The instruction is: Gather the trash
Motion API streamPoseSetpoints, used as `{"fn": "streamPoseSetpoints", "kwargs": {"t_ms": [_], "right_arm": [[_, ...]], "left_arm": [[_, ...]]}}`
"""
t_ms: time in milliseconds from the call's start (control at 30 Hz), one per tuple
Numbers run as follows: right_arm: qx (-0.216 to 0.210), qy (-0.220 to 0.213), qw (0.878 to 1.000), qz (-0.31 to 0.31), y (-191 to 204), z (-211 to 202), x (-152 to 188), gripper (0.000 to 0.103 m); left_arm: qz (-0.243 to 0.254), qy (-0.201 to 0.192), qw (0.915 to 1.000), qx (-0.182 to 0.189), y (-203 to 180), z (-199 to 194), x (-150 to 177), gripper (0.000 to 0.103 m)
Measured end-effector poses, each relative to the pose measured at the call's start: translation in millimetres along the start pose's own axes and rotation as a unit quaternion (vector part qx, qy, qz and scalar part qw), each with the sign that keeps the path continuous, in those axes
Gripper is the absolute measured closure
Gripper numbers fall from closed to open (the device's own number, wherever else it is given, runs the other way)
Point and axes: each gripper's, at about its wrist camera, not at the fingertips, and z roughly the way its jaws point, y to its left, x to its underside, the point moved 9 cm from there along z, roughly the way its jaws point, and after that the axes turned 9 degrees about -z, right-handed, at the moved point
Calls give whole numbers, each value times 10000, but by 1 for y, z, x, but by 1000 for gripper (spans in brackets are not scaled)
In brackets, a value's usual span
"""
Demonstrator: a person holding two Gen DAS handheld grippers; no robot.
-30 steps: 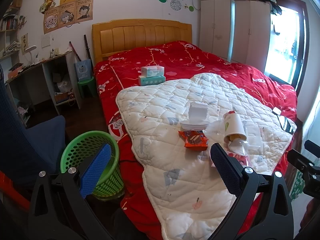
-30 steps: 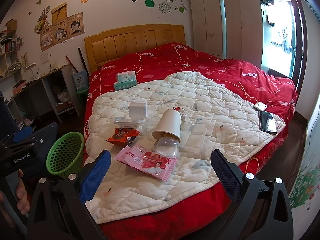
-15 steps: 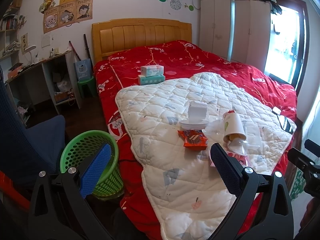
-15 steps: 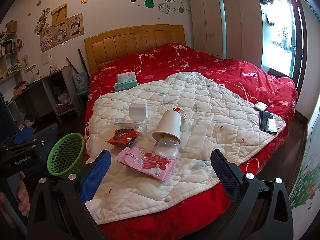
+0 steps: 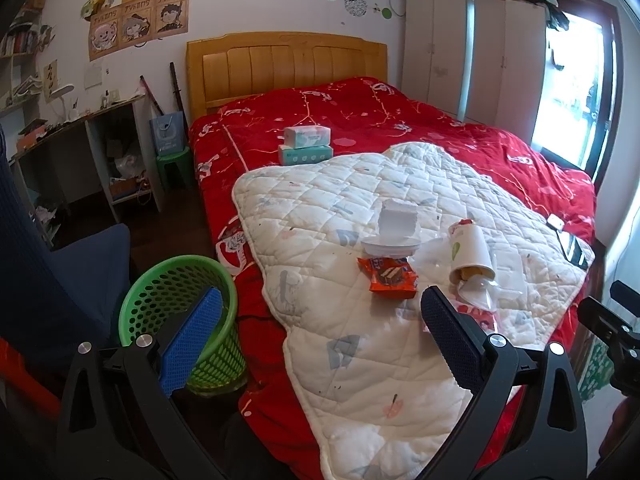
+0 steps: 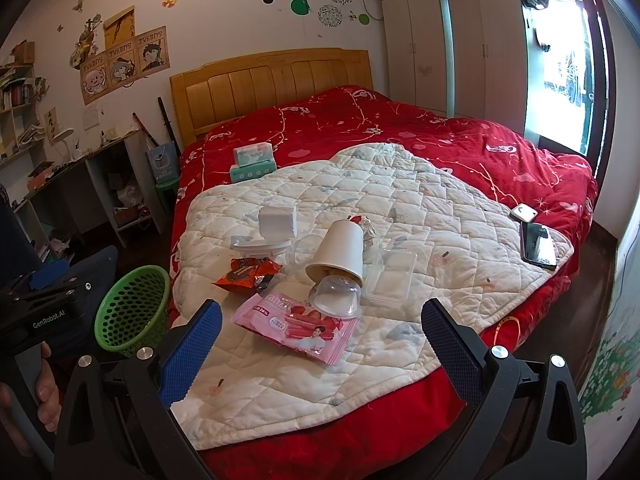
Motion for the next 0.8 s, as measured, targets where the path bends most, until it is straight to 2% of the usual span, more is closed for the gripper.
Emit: {"fn": "streamPoseSetpoints", "kwargs": {"t_ms": [800], "right_arm": [[-26, 84, 10000, -41, -4, 19, -5, 6]], "left_arm": [[-179, 169, 9997, -70, 8, 18, -4, 5]]}}
